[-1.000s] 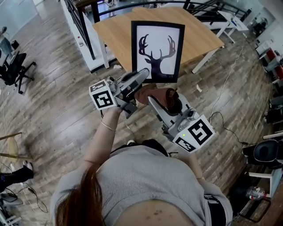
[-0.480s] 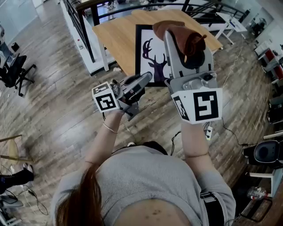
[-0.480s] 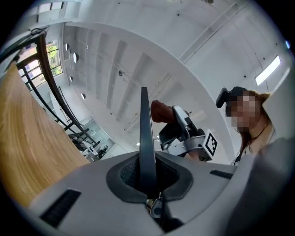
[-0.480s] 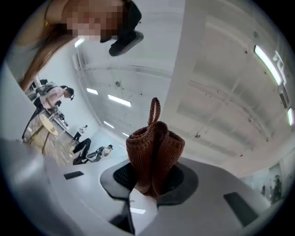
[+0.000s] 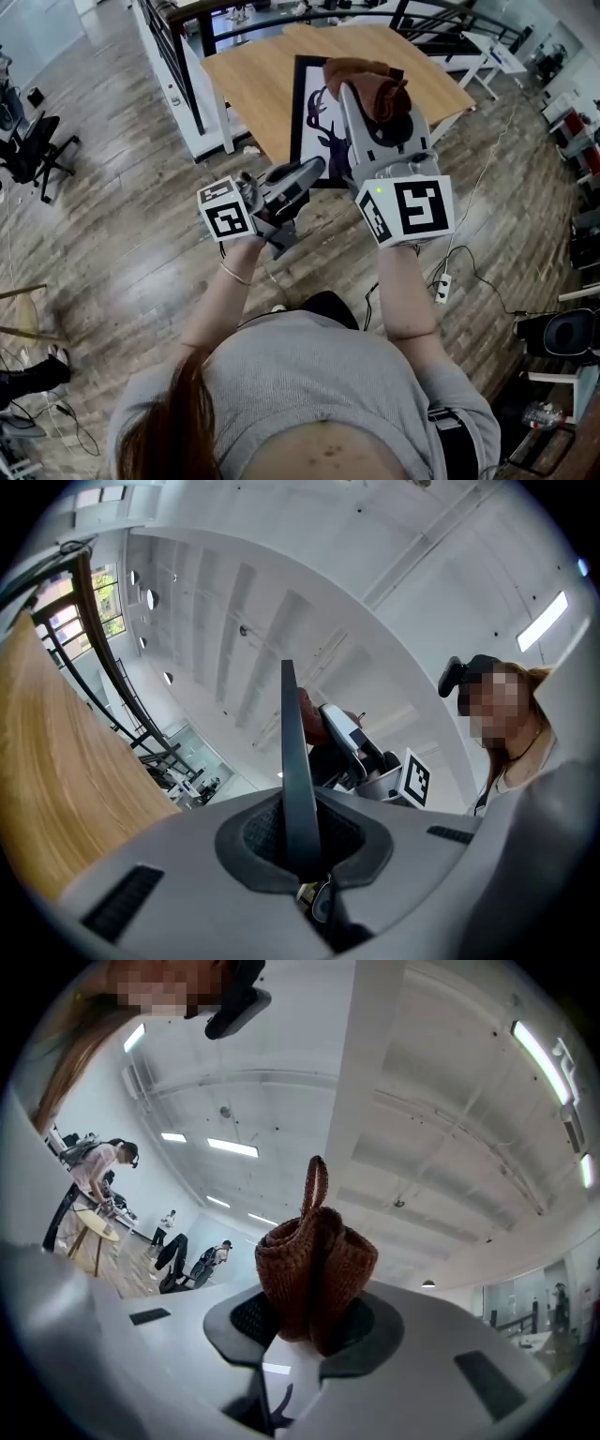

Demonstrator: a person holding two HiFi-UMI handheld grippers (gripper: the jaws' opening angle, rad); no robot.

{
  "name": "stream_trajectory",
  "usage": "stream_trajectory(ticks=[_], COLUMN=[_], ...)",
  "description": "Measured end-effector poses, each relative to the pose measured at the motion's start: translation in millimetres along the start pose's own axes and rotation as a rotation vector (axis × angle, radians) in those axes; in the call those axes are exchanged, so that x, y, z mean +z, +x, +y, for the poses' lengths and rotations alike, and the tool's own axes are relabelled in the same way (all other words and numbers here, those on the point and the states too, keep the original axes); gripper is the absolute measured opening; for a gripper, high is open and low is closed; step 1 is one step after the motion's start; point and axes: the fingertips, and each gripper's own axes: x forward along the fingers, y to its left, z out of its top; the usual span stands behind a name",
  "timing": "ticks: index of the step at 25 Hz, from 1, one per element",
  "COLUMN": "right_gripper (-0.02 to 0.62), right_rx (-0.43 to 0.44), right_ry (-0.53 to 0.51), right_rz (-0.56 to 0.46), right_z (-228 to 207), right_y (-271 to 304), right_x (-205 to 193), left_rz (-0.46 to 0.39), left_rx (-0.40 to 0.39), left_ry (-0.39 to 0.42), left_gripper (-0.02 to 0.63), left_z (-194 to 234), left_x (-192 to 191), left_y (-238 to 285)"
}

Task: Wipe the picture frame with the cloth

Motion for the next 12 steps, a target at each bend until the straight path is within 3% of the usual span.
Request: stream_trajectory(ticks=[12], right_gripper=[0.097], right_rx=[0.024], right_ry=[0.050], right_rz=[0.089], right_z=[20], right_y=[-29], right_x=[-31], left_rz=[0.000], left_rx=[-0.009], left_ry=[-0.018], left_gripper=[0.020], left_z=[7], left_x=[-3], left_y=[0])
